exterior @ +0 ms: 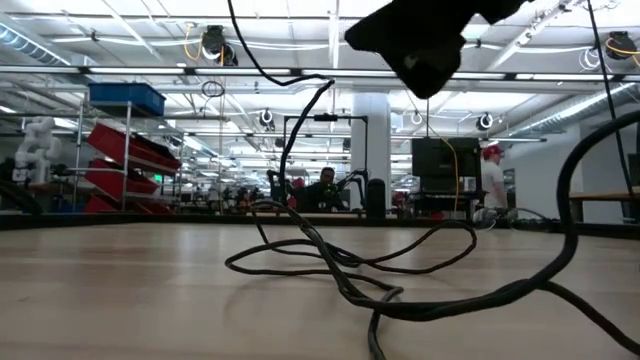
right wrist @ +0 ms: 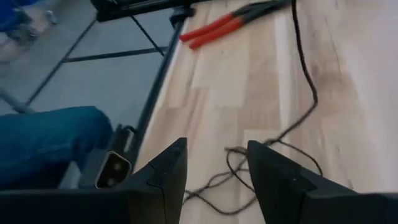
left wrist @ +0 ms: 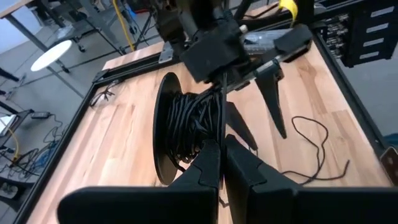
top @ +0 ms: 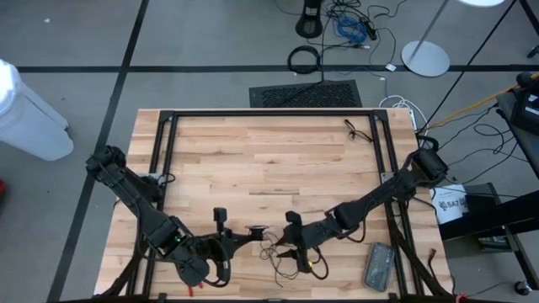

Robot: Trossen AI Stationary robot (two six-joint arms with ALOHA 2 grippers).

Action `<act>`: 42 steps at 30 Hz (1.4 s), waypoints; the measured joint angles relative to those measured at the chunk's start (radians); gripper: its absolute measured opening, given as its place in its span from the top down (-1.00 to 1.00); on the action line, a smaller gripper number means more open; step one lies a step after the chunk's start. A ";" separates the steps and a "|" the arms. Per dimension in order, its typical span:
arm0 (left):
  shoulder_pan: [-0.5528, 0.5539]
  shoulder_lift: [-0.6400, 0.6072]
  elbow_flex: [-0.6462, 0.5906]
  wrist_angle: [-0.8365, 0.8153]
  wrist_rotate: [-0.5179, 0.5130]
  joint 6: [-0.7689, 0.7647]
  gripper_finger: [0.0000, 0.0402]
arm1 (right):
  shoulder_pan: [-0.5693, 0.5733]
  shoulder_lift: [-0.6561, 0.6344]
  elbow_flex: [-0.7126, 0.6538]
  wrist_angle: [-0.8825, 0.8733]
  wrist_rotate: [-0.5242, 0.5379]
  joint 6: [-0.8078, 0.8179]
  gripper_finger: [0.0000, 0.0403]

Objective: Coil cords
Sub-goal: Coil the black wire onto the black spool

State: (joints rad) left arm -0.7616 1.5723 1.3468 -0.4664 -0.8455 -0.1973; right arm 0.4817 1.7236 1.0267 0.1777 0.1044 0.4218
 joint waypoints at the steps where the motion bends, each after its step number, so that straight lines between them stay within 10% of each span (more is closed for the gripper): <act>1: 0.002 0.000 0.000 0.001 0.000 0.000 0.95 | 0.007 -0.001 -0.001 0.002 0.023 0.000 0.23; 34: 0.029 0.000 0.000 0.006 0.000 0.020 0.95 | -0.004 0.108 0.000 0.059 0.246 0.198 0.24; 42: 0.029 0.000 0.000 0.008 0.000 0.021 0.95 | -0.004 0.109 0.000 0.059 0.287 0.161 0.66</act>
State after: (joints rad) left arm -0.7326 1.5723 1.3468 -0.4580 -0.8455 -0.1762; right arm 0.4778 1.8324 1.0267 0.2364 0.3912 0.5826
